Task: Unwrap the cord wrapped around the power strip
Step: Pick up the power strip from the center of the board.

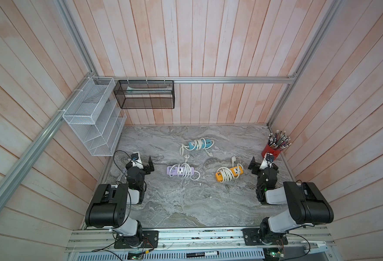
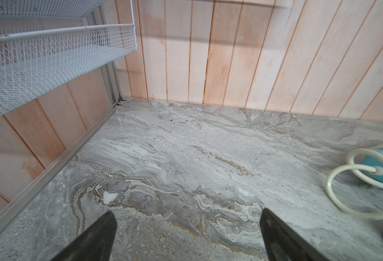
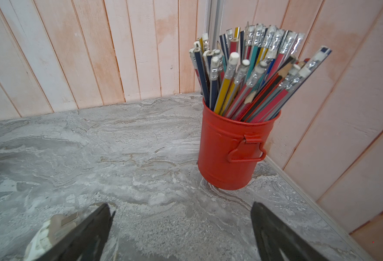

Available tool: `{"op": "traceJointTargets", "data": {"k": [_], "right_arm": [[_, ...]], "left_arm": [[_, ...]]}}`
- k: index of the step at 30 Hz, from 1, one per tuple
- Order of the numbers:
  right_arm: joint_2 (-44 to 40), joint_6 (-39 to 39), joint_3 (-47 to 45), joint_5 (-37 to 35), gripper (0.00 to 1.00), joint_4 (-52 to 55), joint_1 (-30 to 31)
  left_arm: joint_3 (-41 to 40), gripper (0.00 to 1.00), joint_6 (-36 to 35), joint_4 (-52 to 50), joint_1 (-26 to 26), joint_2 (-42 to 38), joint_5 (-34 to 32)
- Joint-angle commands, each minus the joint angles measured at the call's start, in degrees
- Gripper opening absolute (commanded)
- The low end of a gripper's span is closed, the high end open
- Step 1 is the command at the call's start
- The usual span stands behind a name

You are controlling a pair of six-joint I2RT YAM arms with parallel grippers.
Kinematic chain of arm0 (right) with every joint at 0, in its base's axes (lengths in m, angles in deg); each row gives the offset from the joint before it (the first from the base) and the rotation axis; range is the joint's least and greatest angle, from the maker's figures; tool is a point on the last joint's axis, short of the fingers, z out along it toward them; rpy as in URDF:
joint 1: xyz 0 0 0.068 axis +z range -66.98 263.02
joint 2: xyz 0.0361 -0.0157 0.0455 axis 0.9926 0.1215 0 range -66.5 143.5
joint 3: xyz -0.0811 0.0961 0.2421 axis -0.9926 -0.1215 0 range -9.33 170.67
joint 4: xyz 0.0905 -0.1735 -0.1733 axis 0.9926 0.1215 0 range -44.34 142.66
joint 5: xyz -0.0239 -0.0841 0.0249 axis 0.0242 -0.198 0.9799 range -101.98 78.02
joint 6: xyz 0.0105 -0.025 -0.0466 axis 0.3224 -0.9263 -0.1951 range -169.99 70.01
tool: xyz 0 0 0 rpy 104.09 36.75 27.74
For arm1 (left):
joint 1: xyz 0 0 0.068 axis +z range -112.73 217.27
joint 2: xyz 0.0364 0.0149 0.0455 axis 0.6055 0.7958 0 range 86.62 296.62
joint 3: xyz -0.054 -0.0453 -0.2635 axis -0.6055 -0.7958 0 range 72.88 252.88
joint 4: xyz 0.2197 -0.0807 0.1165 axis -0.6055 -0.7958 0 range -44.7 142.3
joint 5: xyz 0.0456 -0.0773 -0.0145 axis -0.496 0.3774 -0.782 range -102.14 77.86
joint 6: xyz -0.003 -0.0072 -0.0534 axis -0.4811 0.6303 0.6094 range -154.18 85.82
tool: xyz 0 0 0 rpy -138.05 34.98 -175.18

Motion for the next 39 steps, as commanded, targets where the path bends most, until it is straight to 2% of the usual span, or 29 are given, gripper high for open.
{"op": "traceJointTargets", "data": {"k": [1, 23, 25, 27, 31, 35, 39], "right_arm": [[-0.6, 0.1, 0.9, 0.6, 0.99, 0.3, 0.1], [-0.7, 0.1, 0.7, 0.6, 0.98, 0.2, 0.1], [-1.8, -0.4, 0.3, -0.9, 0.99, -0.9, 0.8], [-5.0, -2.2, 1.5, -4.4, 0.99, 4.0, 2.9], [-10.1, -2.9, 9.9, -13.3, 0.99, 22.1, 6.9], [-11.6, 0.0, 16.1, -22.6, 0.98, 29.1, 10.5], [-13.8, -0.9, 21.4, -20.6, 0.99, 36.3, 13.0]], "left_arm": [[0.8, 1.00, -0.6, 0.7, 0.1, -0.3, 0.3], [0.7, 1.00, -0.6, 0.9, 0.1, -0.5, 0.3], [0.9, 1.00, -0.3, 0.8, -0.4, -0.7, -2.4], [2.4, 1.00, 0.7, -4.2, -0.9, -3.0, -6.6], [11.9, 1.00, 3.1, -26.6, -3.6, -9.3, -22.5], [18.0, 1.00, 9.2, -41.3, -4.6, -14.6, -25.6], [23.2, 1.00, 12.5, -52.4, -6.2, -17.5, -21.4]]}}
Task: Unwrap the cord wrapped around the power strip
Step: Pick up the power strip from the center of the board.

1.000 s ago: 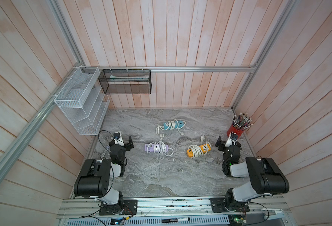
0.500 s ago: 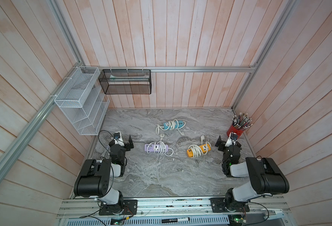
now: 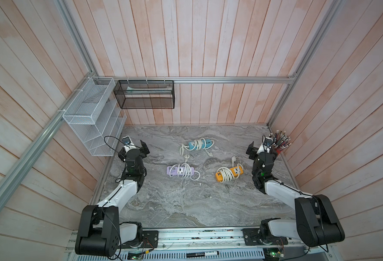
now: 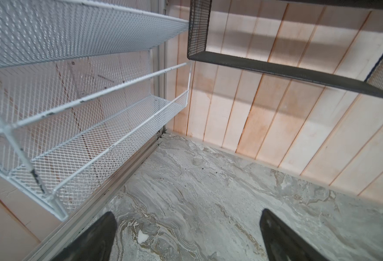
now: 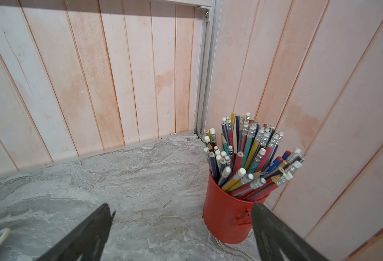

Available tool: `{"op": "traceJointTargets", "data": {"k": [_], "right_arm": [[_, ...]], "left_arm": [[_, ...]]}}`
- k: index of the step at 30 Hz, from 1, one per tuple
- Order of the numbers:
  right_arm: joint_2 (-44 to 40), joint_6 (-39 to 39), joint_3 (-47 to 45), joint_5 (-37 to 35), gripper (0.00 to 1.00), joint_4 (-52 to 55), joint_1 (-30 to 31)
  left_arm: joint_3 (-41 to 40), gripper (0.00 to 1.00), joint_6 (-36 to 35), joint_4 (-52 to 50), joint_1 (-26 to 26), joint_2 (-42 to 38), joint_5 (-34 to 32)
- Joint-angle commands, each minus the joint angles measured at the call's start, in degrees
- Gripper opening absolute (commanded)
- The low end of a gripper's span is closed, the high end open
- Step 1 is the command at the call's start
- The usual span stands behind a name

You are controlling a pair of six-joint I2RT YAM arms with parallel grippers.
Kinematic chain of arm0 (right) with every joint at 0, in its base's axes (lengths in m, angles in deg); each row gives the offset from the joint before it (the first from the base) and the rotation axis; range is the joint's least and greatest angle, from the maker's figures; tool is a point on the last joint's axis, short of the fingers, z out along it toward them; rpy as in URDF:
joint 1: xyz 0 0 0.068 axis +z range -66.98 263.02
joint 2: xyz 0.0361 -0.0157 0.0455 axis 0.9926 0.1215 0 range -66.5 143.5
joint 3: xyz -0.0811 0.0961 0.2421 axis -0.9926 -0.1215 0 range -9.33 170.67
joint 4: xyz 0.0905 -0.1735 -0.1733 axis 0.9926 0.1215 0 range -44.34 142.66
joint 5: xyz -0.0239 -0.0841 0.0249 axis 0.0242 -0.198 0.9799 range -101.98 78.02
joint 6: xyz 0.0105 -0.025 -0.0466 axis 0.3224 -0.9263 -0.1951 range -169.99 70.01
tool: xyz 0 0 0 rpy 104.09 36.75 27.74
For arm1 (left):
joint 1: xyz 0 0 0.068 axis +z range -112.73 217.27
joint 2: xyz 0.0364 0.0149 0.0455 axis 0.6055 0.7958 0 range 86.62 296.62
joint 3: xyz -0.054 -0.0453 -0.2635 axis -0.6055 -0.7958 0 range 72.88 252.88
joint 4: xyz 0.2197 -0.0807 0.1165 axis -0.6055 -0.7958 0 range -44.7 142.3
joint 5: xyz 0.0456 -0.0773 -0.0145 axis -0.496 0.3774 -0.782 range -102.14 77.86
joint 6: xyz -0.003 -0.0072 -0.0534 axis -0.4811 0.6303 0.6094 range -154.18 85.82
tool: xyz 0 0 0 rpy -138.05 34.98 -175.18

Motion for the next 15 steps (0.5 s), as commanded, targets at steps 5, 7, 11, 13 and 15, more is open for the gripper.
{"op": "traceJointTargets", "data": {"k": [5, 7, 11, 13, 15], "right_arm": [[-5.7, 5.7, 9.5, 10.8, 0.99, 23.0, 1.9], [-6.5, 8.1, 12.2, 15.6, 0.99, 27.6, 2.0], [-6.7, 10.3, 18.1, 25.1, 0.99, 36.5, 2.0], [-6.6, 10.5, 20.2, 28.5, 0.99, 39.8, 1.9], [-6.3, 10.9, 22.1, 32.3, 0.99, 42.8, 2.0]], "left_arm": [[10.8, 1.00, 2.3, -29.2, -4.2, -3.4, 9.6], [14.3, 1.00, 1.0, -34.8, -5.7, -4.1, 13.8], [20.9, 1.00, 1.9, -46.6, -5.2, -4.3, 26.4], [22.8, 1.00, 3.6, -50.8, -3.6, -4.1, 34.2], [23.1, 1.00, 5.9, -52.8, -2.2, -4.5, 40.6]]}}
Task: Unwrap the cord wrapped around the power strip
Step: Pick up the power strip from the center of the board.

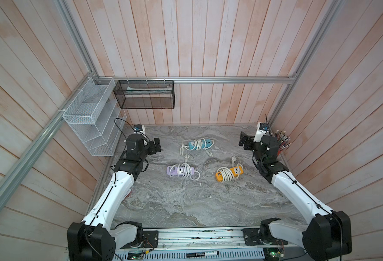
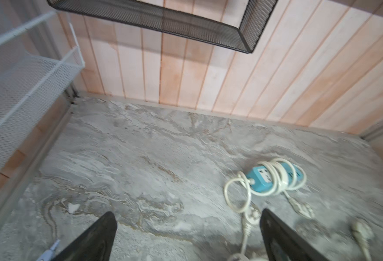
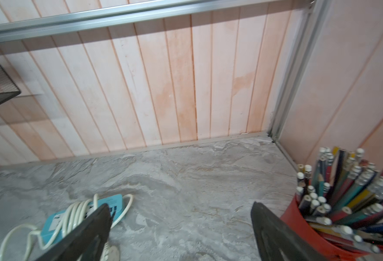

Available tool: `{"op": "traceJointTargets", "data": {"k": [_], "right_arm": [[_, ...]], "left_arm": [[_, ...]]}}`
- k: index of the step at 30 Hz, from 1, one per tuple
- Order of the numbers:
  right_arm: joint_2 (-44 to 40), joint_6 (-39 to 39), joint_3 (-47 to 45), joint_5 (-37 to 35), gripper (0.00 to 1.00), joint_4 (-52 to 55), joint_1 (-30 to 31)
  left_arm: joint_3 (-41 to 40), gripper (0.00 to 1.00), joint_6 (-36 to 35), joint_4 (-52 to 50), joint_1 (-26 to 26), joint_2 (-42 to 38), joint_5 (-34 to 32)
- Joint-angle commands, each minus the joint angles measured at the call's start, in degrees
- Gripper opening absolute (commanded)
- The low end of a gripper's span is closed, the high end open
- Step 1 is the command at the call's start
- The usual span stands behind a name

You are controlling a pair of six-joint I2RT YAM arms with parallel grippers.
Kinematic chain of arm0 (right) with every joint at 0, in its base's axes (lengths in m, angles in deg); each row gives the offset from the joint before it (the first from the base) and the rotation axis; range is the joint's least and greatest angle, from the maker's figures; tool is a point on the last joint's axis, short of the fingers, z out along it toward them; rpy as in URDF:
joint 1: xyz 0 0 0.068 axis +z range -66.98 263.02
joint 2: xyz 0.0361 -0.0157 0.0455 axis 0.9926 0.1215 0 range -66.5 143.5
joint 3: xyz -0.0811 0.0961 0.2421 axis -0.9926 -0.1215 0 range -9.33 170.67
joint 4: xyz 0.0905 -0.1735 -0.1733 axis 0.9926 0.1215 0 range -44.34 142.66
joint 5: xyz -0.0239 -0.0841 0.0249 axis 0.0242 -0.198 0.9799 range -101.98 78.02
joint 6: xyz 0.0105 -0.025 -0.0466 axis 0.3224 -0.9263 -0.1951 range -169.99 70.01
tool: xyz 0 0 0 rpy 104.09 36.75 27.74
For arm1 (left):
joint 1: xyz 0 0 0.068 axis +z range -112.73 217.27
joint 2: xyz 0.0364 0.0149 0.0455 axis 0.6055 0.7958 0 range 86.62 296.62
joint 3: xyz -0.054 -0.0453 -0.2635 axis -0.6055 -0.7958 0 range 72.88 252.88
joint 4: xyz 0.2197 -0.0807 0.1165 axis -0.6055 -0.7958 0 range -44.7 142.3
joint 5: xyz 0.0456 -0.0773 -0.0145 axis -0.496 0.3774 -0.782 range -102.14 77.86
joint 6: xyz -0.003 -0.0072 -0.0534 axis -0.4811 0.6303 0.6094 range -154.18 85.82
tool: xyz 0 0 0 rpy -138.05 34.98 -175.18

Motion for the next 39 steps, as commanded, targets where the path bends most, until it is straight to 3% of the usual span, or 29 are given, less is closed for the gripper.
{"op": "traceJointTargets", "data": {"k": [1, 5, 7, 8, 13, 16, 19, 21, 25, 31, 35, 39], "right_arm": [[0.1, 2.1, 3.1, 11.8, 0.99, 10.7, 0.2], [-0.2, 2.4, 5.0, 19.1, 0.99, 15.3, 0.9], [-0.9, 2.3, 5.2, 19.7, 0.99, 17.0, 1.6], [-1.4, 2.1, 5.0, 20.2, 0.99, 17.4, 1.9], [-2.7, 1.8, 5.2, 21.6, 0.99, 18.4, 2.4], [-2.9, 1.8, 5.4, 22.5, 0.99, 18.3, 2.5], [-2.8, 1.7, 5.8, 23.5, 0.99, 18.5, 2.6], [-3.0, 1.7, 5.8, 24.1, 0.99, 18.5, 2.5], [-4.0, 1.9, 5.3, 24.5, 0.99, 18.2, 2.5], [-4.1, 2.3, 4.9, 25.5, 0.99, 17.8, 2.6], [-4.5, 2.7, 4.7, 26.0, 0.99, 17.4, 2.6], [-5.0, 3.3, 4.0, 26.9, 0.99, 16.2, 2.5]], "left_arm": [[0.5, 1.00, 3.8, -10.8, 2.4, -0.9, 17.7], [-0.1, 1.00, 5.6, -13.8, 3.7, -0.6, 27.2], [0.7, 1.00, 4.4, -17.3, 2.7, 0.4, 27.3], [1.3, 1.00, 3.2, -19.2, 1.3, 0.8, 25.3], [4.7, 1.00, -5.0, -30.2, -14.7, 3.5, -2.4], [1.5, 1.00, -9.2, -28.8, -22.0, 2.4, -12.1], [-0.7, 1.00, -12.4, -26.8, -22.6, 1.4, -15.8], [-0.5, 1.00, -10.5, -25.7, -17.5, 0.9, -10.3], [-5.8, 1.00, -4.7, -15.9, -5.7, -3.3, 11.3], [-14.5, 1.00, 0.9, -0.6, 1.8, -2.1, 33.2], [-17.1, 1.00, 3.2, 4.8, 4.8, 0.8, 40.9], [-18.1, 1.00, 6.2, 5.9, 5.1, 4.6, 35.3]]}}
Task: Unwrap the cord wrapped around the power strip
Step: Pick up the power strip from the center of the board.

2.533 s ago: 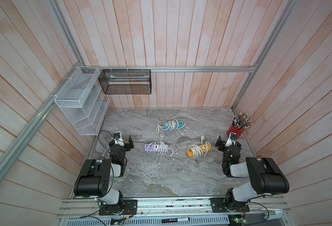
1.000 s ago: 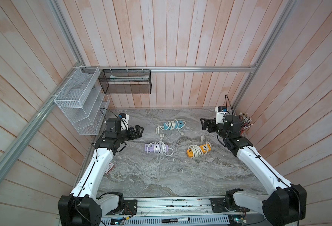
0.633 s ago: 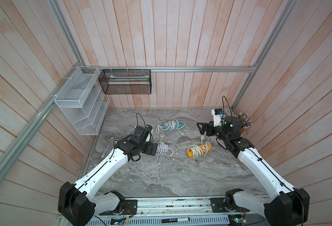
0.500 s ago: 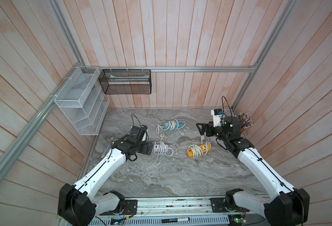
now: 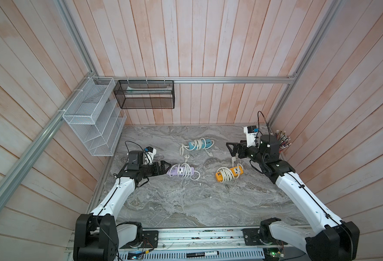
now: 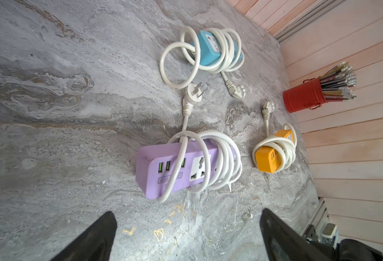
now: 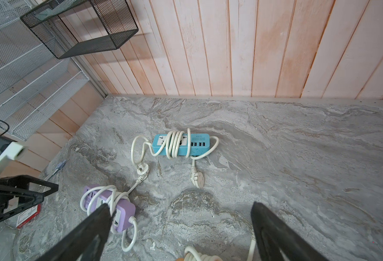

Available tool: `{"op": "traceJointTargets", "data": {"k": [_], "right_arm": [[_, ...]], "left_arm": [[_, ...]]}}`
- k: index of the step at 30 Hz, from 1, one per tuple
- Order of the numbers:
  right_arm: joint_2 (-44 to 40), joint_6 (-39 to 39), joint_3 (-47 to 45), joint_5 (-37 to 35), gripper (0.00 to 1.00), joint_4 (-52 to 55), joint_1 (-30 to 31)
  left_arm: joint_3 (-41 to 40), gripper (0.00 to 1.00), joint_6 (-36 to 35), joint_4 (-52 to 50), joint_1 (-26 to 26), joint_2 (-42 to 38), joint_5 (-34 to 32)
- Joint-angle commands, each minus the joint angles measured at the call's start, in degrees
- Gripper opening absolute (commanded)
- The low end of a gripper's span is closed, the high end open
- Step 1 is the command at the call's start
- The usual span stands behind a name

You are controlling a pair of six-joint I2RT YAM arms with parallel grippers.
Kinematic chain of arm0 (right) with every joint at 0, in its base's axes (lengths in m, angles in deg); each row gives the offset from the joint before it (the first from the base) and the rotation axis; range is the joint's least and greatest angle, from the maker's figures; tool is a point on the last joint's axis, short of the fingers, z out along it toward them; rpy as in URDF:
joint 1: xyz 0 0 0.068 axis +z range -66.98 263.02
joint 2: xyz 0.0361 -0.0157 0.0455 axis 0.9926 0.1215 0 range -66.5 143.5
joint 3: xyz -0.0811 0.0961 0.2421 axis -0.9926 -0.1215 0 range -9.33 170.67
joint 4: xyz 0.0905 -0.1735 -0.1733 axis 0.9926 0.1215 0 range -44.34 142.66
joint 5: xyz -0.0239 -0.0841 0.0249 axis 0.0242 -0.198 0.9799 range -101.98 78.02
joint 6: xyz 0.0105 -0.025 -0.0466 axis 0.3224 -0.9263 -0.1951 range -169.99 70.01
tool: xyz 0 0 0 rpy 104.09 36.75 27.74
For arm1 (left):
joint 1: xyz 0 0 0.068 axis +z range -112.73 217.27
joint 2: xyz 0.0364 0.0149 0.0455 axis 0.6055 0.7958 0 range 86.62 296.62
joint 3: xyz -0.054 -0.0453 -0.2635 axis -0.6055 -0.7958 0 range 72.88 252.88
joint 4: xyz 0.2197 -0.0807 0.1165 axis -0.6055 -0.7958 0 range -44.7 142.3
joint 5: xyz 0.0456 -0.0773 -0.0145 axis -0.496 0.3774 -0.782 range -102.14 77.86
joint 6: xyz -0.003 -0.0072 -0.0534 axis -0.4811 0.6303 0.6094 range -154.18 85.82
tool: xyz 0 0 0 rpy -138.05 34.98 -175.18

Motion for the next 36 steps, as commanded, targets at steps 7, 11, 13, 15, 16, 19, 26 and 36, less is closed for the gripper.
{"op": "traceJointTargets", "data": {"k": [7, 11, 13, 15, 16, 19, 26, 36], "right_arm": [[-0.8, 1.5, 0.2, 3.1, 0.99, -1.8, 0.3], [-1.4, 0.8, 0.9, 3.0, 0.99, -1.0, 0.3], [-1.6, 0.9, 0.9, 3.0, 0.99, -1.1, 0.3], [-1.7, 1.3, 0.6, 3.4, 0.99, -1.5, 0.3], [-1.7, 1.5, 0.6, 3.7, 0.99, -1.7, 0.3], [-1.4, 1.8, 0.6, 4.0, 0.99, -1.8, 0.3], [-1.8, 1.3, 0.8, 3.9, 0.98, -1.1, 0.3], [-1.2, 1.8, 1.0, 5.3, 0.99, -2.0, 0.2]], "left_arm": [[-4.6, 1.00, 8.4, 16.5, -0.7, 7.3, -3.0], [-6.9, 1.00, 7.9, 20.7, -0.3, 10.2, -1.5], [-7.7, 1.00, 8.2, 23.6, -0.1, 11.7, 0.7], [-8.7, 1.00, 9.6, 28.1, 0.1, 13.6, 4.0], [-9.2, 1.00, 10.6, 30.5, 0.1, 14.6, 5.6], [-11.9, 1.00, 13.5, 38.7, 0.6, 17.7, 9.5], [-18.6, 0.98, 21.9, 65.0, 2.9, 24.0, 18.4], [-15.4, 0.95, 16.0, 63.1, 2.6, 25.0, 15.0]]}}
